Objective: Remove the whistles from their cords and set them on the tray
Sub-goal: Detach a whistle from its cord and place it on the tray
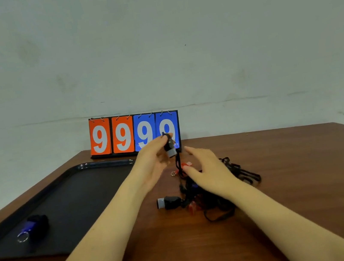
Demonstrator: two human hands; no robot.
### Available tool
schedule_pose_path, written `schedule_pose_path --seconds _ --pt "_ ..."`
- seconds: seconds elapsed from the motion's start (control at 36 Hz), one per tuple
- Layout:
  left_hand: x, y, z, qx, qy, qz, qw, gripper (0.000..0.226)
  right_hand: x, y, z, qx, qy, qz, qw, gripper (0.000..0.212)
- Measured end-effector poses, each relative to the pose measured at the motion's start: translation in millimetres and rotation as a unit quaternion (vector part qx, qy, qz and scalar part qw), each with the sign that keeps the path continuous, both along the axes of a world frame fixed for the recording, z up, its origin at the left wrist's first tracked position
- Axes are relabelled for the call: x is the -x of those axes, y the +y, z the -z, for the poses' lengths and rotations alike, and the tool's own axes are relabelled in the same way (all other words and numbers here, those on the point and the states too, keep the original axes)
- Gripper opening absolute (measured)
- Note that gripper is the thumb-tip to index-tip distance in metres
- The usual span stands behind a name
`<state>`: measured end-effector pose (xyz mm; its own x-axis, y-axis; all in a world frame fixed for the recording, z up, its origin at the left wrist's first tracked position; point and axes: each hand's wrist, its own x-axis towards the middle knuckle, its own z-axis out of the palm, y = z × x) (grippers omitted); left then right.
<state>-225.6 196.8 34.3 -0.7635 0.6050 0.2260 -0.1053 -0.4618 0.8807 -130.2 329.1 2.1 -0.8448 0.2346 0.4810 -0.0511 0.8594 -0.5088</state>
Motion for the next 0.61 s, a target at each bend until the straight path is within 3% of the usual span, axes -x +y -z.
schedule_pose_path --seconds 0.08,0.19,0.22,0.39,0.5,0.61 --pt "-8 0 -2 0.000 0.011 0.056 0.998 0.022 7 -5 2 0.038 -0.013 -0.037 0.999 0.062" --pt "-15 2 -5 -0.033 -0.010 0.092 0.995 0.019 7 -6 4 0.098 0.007 -0.071 0.993 0.014" --pt "-16 3 -6 -0.044 -0.019 0.099 0.994 0.018 7 -7 4 0.112 0.015 -0.073 0.991 0.011" --pt "-15 7 -4 -0.094 -0.048 0.095 0.990 0.015 9 -8 5 0.143 0.050 -0.031 0.988 0.023" --pt "-11 10 0 -0.105 -0.045 0.058 0.992 0.018 11 -3 8 0.031 0.017 0.025 0.999 0.023" --pt "-8 11 2 -0.081 -0.017 0.017 0.996 0.022 11 -2 10 -0.090 -0.028 0.009 0.996 0.024"
